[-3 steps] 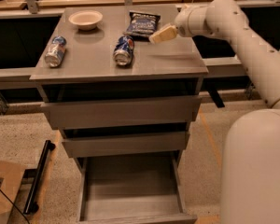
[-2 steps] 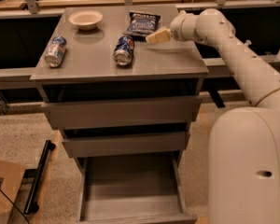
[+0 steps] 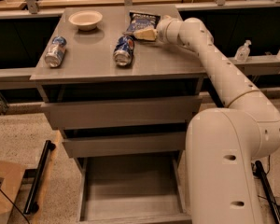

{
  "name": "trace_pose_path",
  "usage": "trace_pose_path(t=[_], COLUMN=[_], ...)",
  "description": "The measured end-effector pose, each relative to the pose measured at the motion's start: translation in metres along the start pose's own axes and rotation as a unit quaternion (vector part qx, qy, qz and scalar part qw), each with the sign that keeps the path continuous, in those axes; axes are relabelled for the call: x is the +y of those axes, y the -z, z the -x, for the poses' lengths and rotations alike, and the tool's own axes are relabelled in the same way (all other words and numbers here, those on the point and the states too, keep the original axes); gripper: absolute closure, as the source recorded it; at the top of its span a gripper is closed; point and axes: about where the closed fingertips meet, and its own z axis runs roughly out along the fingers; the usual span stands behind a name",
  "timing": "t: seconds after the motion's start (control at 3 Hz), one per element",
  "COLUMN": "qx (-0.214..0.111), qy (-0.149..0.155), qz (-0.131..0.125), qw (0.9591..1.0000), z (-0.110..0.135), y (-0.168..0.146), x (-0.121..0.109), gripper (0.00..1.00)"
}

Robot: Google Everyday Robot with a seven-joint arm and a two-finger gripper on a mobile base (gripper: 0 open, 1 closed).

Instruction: Place blue chip bag into bottom drawer

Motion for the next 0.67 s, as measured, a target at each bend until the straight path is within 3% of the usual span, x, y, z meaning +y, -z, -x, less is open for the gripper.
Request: trace_pose_path(t=[0.67], qx=[-0.019], qy=[-0.014], qz=[0.044], qw=[0.9988], z=[0.005], y=[-0.025], x=[0.029], gripper=[0.64])
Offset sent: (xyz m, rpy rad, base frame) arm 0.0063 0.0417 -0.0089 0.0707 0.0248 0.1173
